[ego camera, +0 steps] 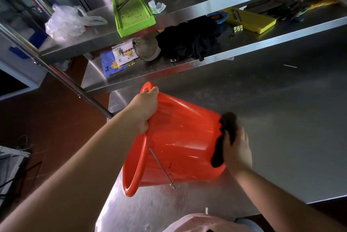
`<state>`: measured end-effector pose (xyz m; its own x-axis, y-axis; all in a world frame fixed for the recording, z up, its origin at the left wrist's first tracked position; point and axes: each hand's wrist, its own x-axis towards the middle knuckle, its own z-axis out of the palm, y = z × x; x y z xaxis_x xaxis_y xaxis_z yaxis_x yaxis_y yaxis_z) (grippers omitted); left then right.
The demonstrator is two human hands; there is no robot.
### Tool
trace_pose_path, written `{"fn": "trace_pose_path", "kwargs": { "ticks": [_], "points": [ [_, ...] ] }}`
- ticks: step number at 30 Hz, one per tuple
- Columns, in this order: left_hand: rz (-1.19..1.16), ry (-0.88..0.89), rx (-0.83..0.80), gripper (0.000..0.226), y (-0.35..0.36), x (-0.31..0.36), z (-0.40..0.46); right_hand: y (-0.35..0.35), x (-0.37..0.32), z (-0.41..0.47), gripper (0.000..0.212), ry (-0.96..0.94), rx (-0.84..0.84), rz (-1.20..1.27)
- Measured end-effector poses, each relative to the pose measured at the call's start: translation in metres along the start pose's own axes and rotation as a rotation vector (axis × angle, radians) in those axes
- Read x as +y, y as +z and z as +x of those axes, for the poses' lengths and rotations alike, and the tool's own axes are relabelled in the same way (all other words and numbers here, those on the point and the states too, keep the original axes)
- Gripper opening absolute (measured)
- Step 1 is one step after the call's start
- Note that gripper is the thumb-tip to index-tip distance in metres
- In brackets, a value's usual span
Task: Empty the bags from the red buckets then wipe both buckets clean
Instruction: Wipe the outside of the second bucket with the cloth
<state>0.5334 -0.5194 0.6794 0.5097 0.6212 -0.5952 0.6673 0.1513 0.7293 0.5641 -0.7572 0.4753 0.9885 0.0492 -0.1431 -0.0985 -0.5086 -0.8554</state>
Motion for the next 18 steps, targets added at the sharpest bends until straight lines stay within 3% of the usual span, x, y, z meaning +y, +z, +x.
{"fn": "trace_pose_path", "kwargs": {
  "ticks": [2, 5, 13, 18],
  "points": [
    [-0.021, -0.018, -0.01, 0.056, 0.001, -0.003, 0.001, -0.001, 0.014, 0.003, 0.04, 0.232, -0.043, 0.07],
    [-0.054, -0.024, -0.029, 0.059, 0.002, -0.003, 0.001, 0.002, 0.016, 0.002, 0.041, 0.385, -0.024, 0.21],
    [-0.054, 0.134, -0.154, 0.035, -0.017, -0.01, 0.008, -0.015, 0.0, 0.04, 0.042, 0.43, 0.037, 0.272],
    [-0.153, 0.097, -0.126, 0.026, -0.008, -0.021, 0.009, -0.022, -0.007, 0.066, 0.047, 0.473, 0.072, 0.335]
  ]
}}
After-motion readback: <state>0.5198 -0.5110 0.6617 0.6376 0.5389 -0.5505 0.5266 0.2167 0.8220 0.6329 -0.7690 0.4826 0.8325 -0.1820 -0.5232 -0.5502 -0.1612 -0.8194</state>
